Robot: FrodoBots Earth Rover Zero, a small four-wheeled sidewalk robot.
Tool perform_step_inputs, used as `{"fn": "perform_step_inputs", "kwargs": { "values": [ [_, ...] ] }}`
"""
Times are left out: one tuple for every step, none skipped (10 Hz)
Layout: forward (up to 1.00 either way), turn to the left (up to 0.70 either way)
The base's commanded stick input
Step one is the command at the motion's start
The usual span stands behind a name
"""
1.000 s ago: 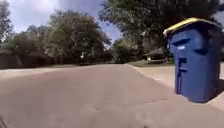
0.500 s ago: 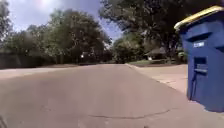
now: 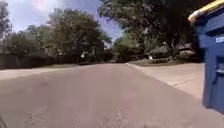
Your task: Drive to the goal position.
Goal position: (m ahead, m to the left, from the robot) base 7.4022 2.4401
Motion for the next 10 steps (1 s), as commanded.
{"fn": "perform_step_inputs", "kwargs": {
  "values": [
    [0.70,0.00],
    [0.70,0.00],
    [0.70,0.00],
    [0.70,0.00],
    [0.70,0.00],
    [0.70,0.00],
    [0.70,0.00],
    [0.70,0.00],
    [0.70,0.00],
    [0.70,0.00]
  ]
}}
